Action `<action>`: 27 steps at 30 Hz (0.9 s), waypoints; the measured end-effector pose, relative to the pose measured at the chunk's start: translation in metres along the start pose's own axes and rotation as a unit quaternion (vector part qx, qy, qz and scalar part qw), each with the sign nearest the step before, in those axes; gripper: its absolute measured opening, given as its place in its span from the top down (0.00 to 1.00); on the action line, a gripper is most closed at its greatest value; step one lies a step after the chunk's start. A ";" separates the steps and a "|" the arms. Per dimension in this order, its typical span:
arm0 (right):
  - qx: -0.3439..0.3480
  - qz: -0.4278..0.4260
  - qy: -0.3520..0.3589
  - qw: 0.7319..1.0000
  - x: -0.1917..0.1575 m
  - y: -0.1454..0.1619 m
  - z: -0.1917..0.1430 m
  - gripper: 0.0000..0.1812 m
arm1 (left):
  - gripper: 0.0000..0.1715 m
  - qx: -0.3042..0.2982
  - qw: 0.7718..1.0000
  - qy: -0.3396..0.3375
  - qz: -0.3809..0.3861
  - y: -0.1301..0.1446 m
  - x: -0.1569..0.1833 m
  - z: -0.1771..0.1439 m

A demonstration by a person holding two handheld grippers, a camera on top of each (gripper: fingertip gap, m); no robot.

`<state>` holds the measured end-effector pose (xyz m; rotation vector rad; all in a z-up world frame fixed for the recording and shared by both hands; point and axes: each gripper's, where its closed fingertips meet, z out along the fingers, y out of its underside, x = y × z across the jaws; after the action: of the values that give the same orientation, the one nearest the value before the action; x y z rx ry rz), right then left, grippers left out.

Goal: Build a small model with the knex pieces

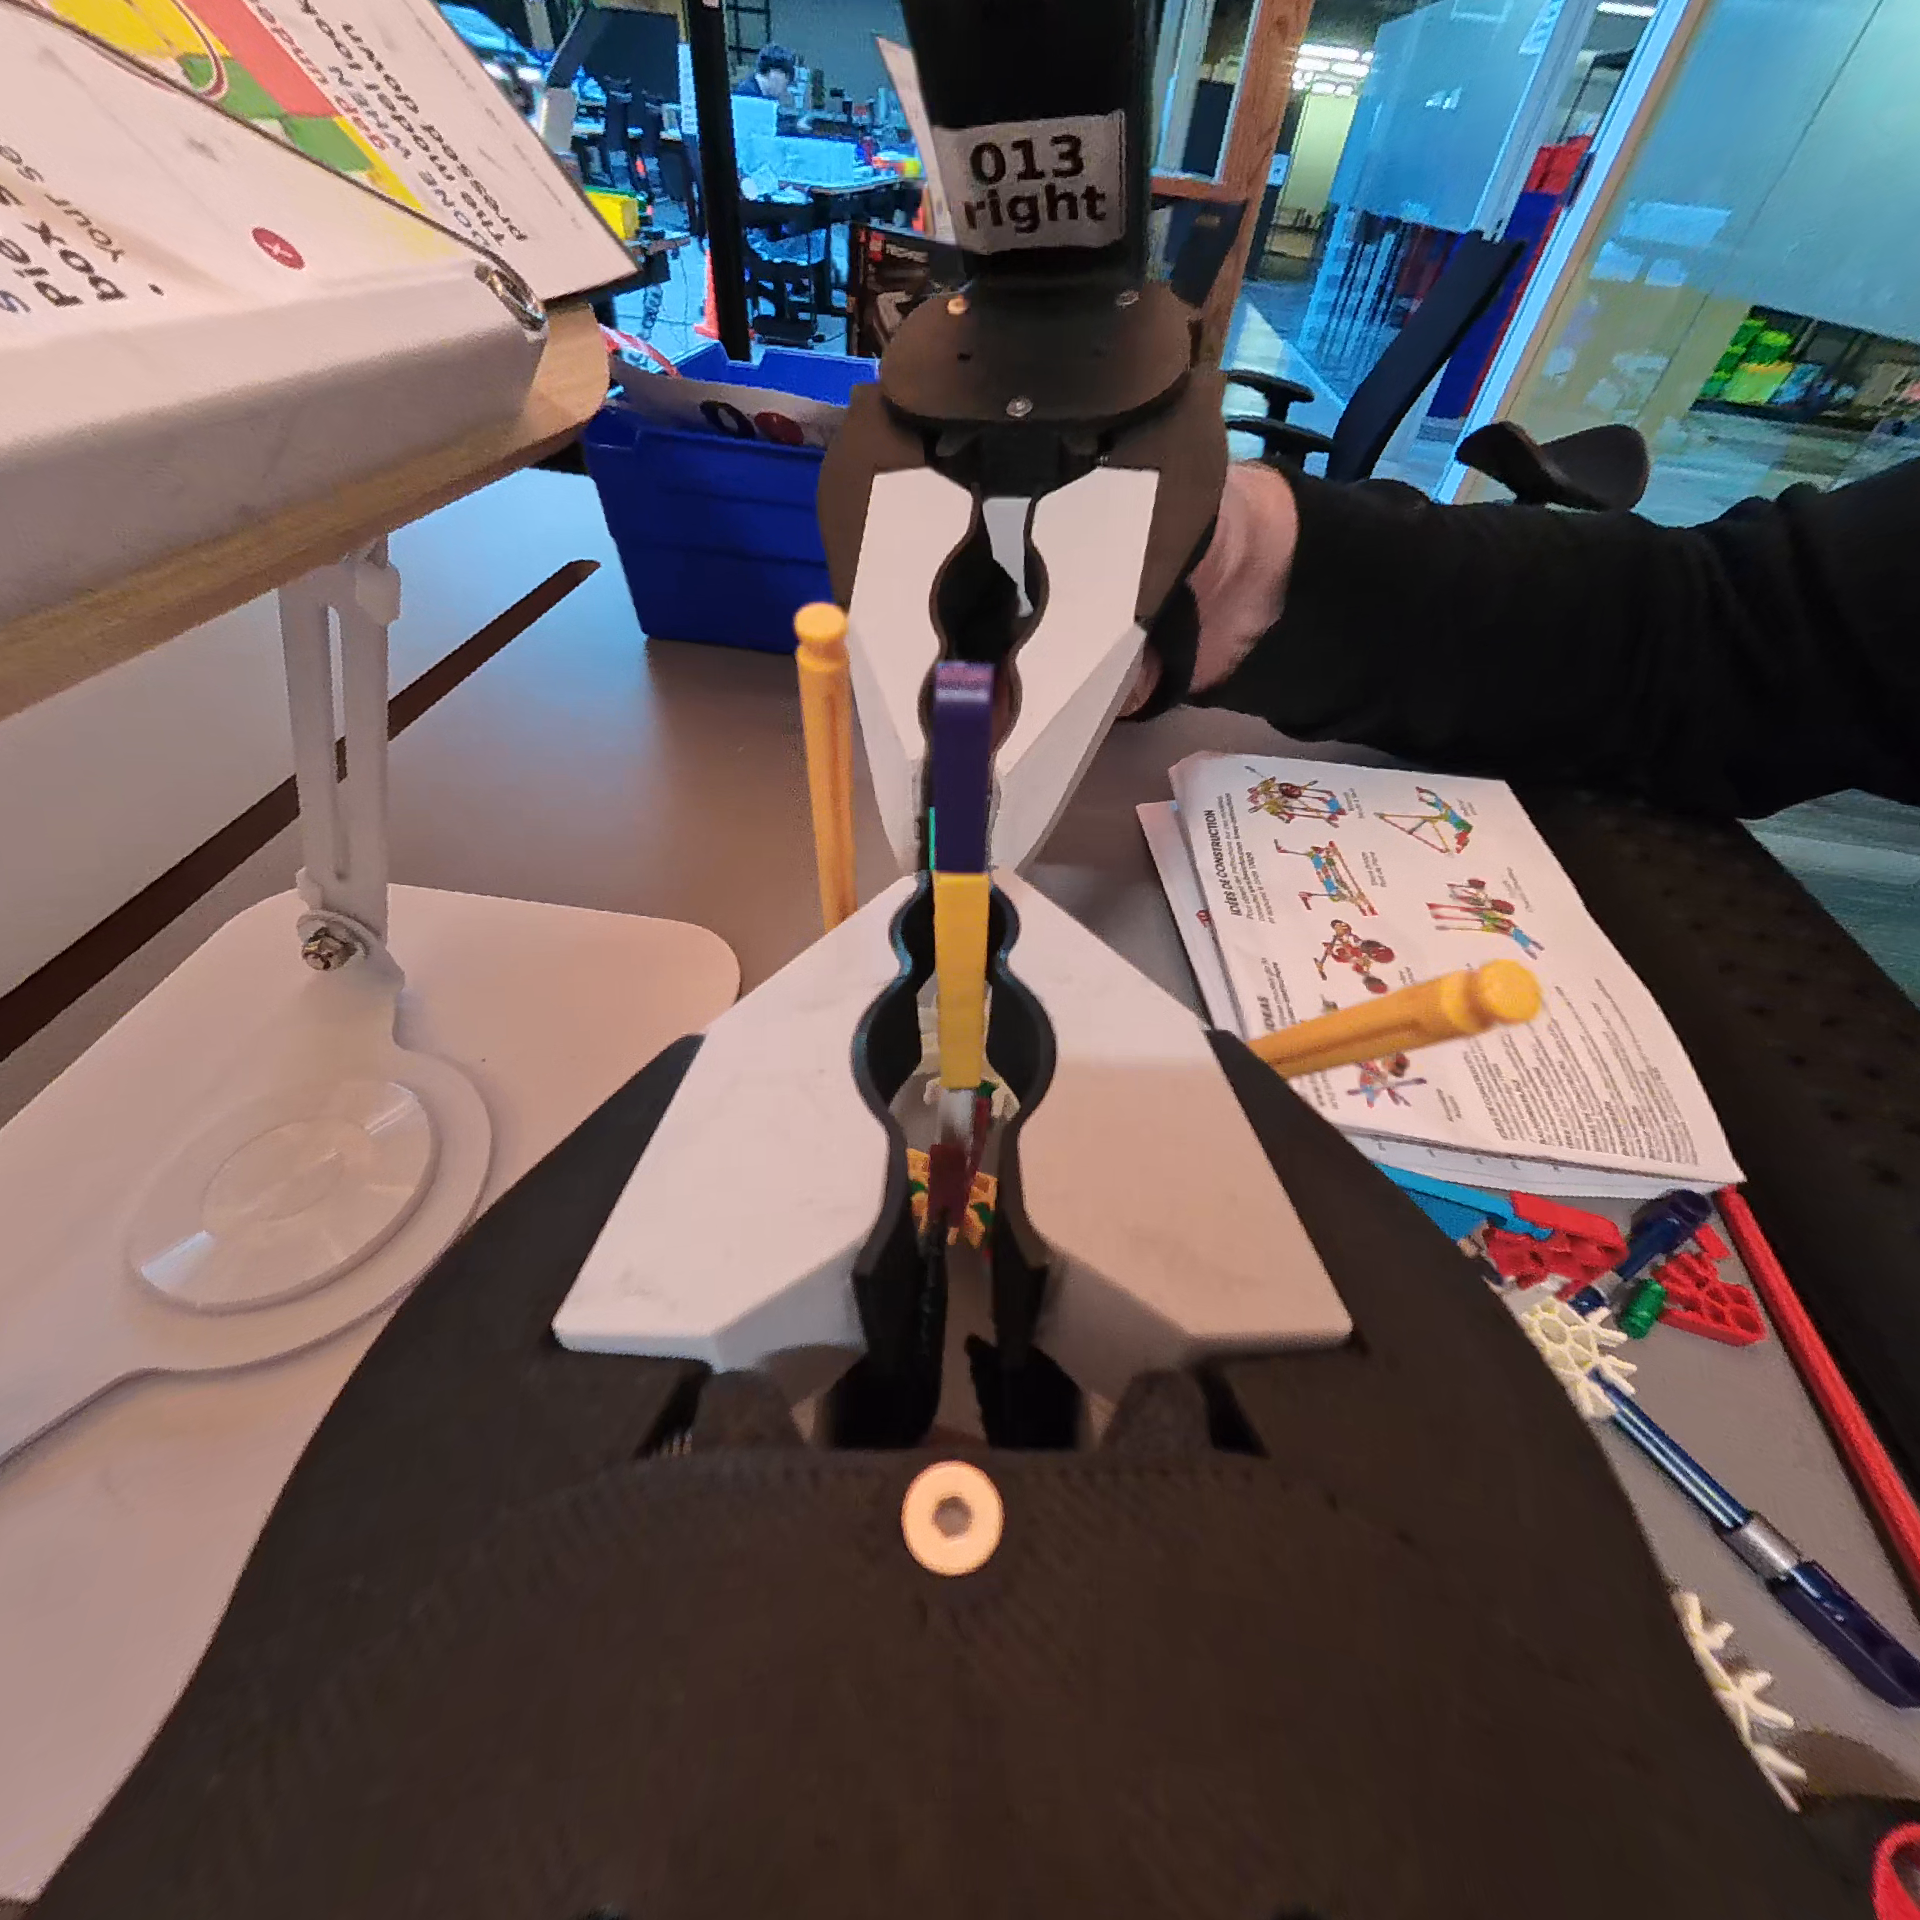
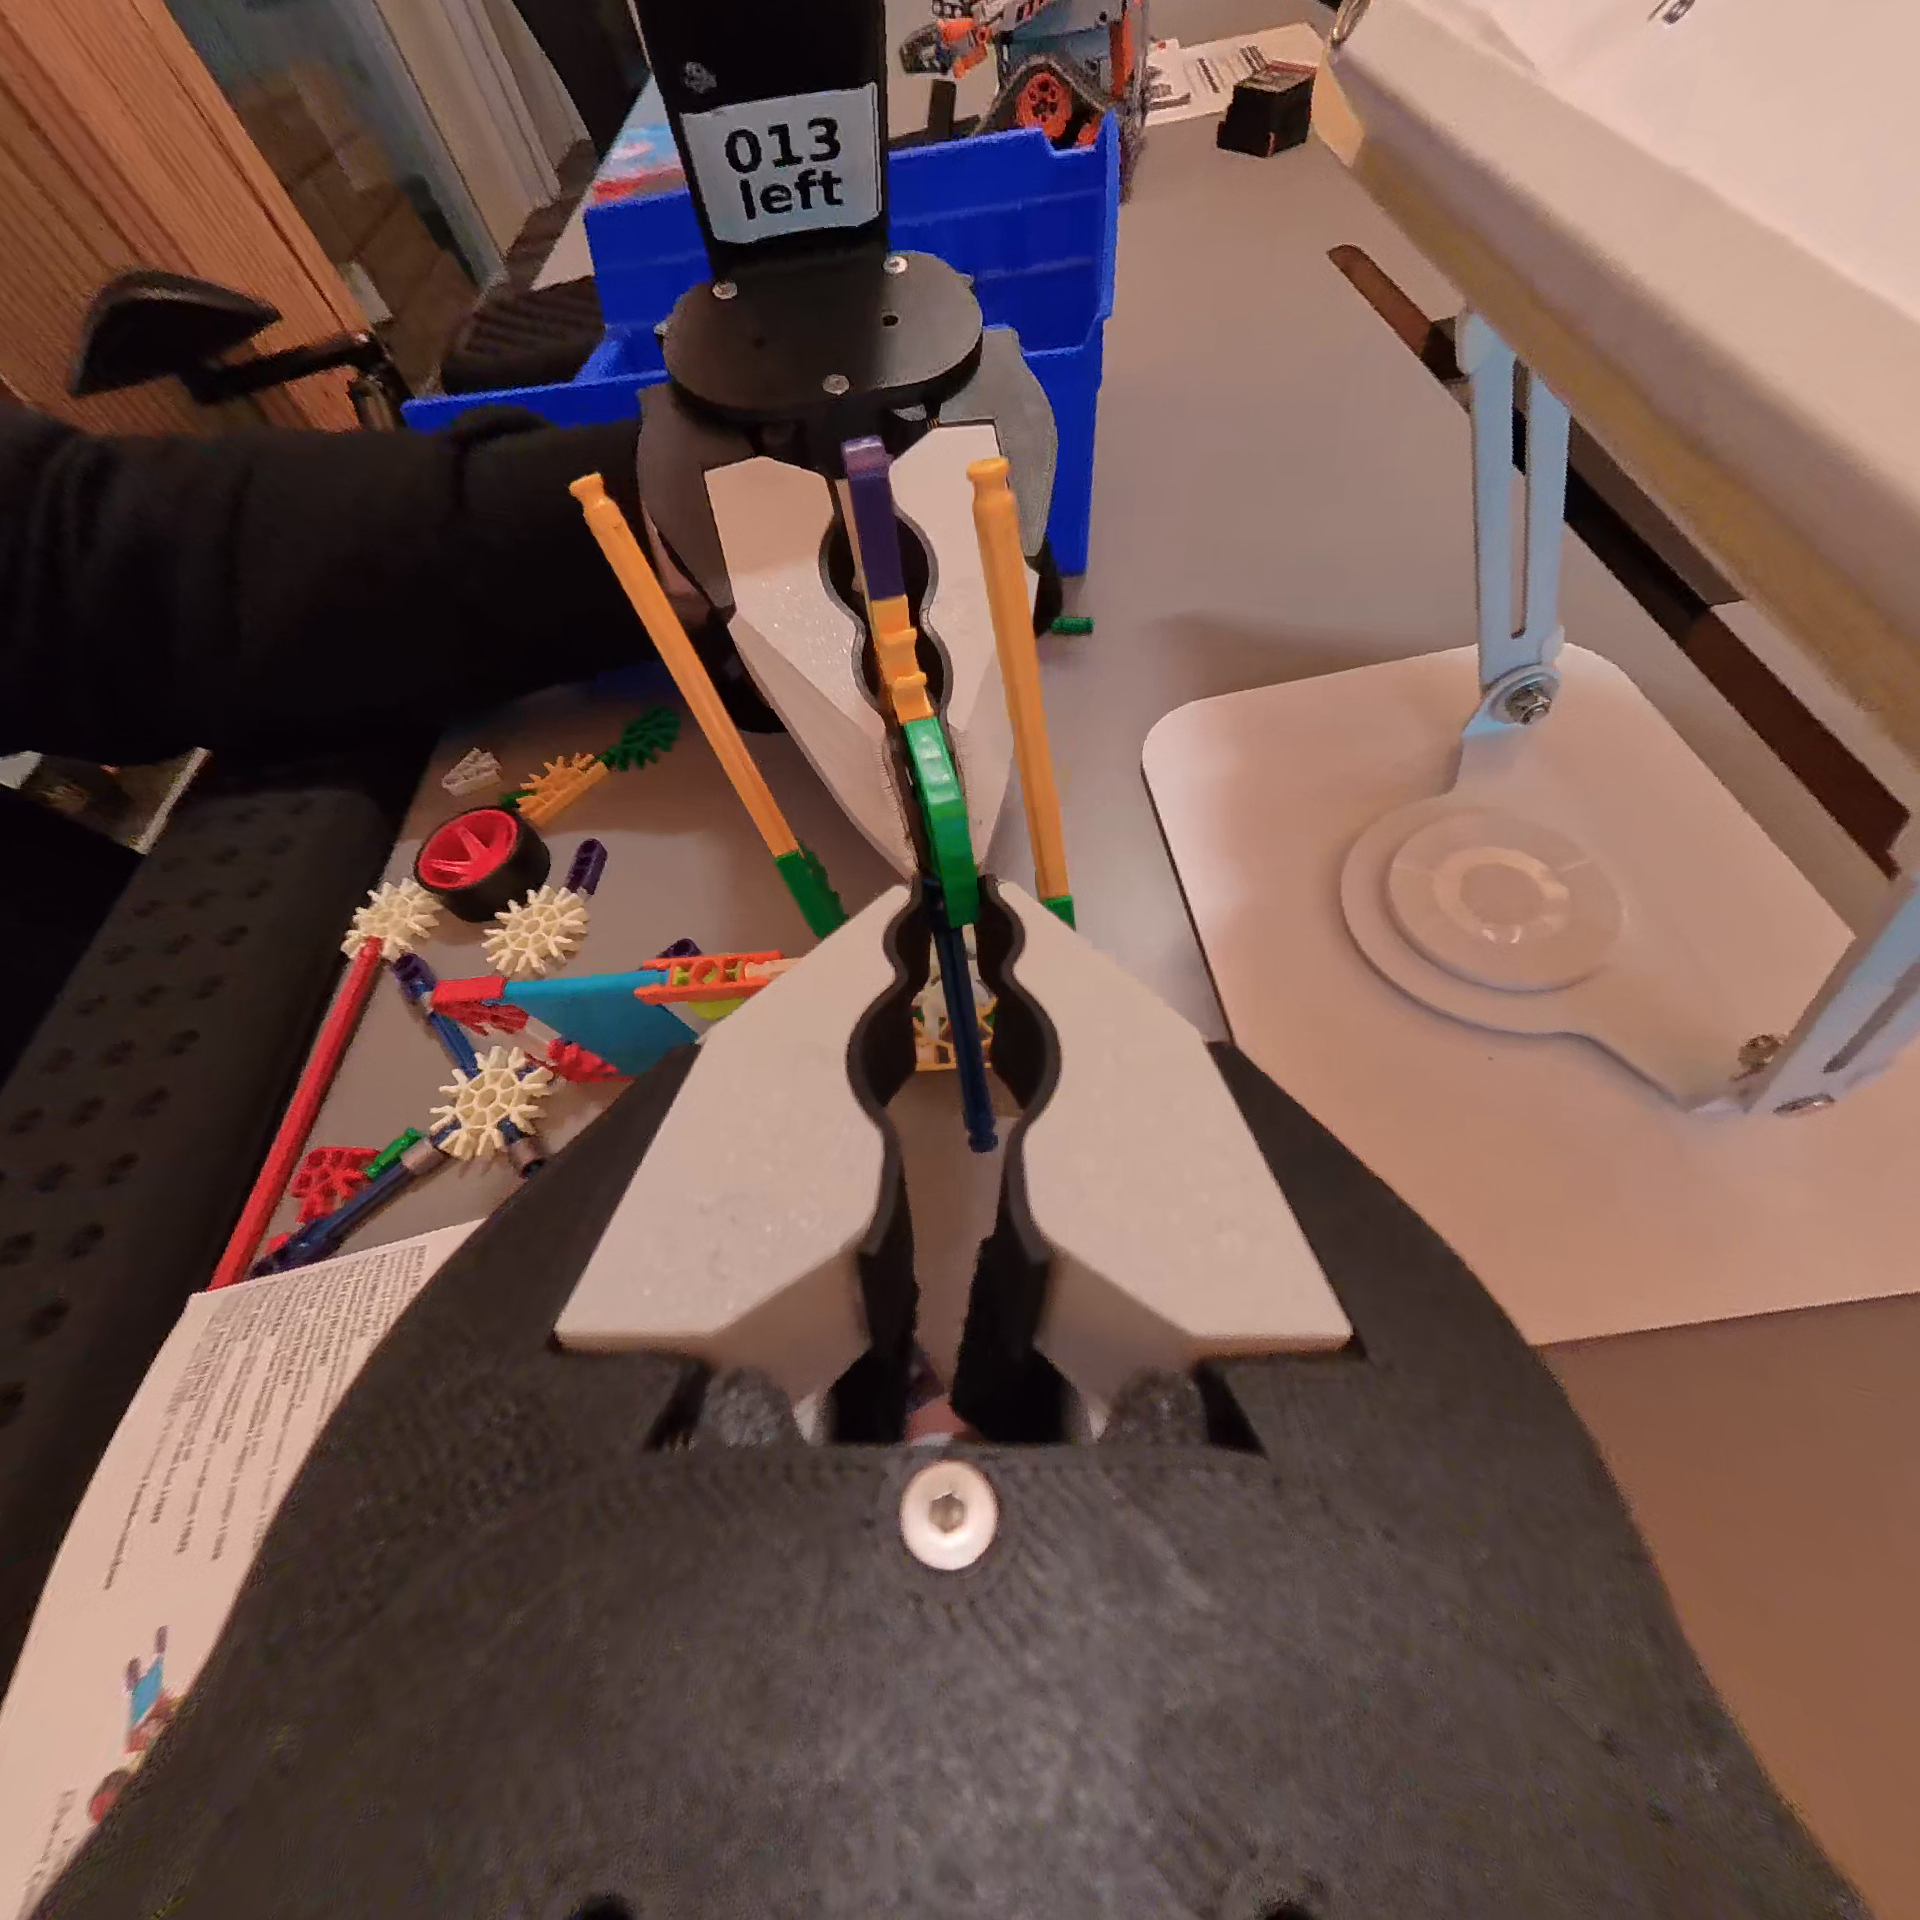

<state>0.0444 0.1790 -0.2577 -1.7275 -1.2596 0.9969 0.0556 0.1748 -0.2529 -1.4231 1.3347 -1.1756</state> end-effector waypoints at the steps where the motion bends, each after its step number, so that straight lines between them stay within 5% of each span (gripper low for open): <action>1: 0.002 0.000 -0.002 1.000 0.000 0.000 -0.001 0.99 | 0.98 0.002 1.000 0.001 0.001 0.000 0.000 0.001; 18: -0.038 -0.043 0.052 0.997 0.005 0.007 0.007 0.98 | 0.92 -0.024 0.999 -0.019 -0.008 0.010 -0.012 -0.004; 27: -0.037 -0.050 0.050 0.997 0.003 0.007 0.008 0.98 | 0.93 -0.095 0.995 -0.014 0.003 0.042 -0.008 0.006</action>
<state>0.0404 0.1819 -0.2673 -1.7312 -1.3195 0.8050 0.0525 0.1792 -0.2954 -1.5632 1.4612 -1.0425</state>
